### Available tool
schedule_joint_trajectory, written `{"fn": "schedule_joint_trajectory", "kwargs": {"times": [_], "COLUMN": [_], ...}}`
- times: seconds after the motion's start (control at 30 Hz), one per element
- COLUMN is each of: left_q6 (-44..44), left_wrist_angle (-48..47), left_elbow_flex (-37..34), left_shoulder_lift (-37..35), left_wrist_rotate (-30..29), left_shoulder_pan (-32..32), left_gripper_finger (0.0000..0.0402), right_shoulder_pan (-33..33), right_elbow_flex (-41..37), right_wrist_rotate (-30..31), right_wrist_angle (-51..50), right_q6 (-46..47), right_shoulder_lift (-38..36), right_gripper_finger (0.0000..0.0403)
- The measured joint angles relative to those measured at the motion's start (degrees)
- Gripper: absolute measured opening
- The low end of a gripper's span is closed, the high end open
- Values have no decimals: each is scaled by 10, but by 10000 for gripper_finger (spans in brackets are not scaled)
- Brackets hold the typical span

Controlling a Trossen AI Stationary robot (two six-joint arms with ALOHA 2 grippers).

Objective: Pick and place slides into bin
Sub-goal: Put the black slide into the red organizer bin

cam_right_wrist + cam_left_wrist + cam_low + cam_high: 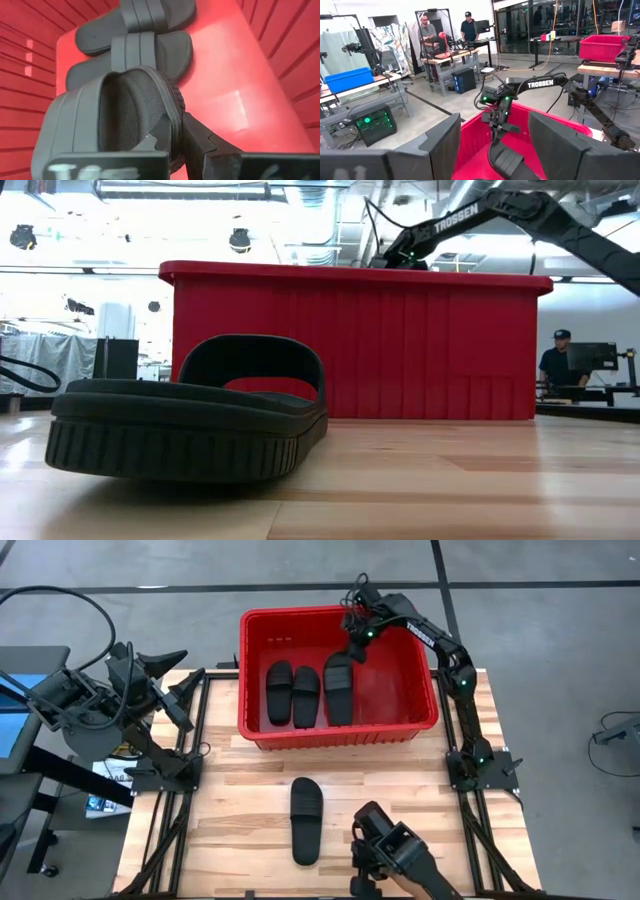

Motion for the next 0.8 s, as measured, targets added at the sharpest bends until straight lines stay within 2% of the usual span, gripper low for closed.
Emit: {"fn": "schedule_joint_trajectory", "kwargs": {"times": [0.27, 0.8], "left_q6": [-4, -7], "left_wrist_angle": [0, 0], "left_elbow_flex": [0, 0], "left_shoulder_lift": [0, 0], "left_wrist_rotate": [0, 10], "left_shoulder_pan": [0, 0], "left_gripper_finger": [224, 224], "right_shoulder_pan": [3, 12], "right_elbow_flex": [-7, -7], "right_wrist_rotate": [0, 2], "right_wrist_angle": [49, 47], "right_q6": [27, 31], "right_shoulder_lift": [3, 3], "right_gripper_finger": [9, 9]}}
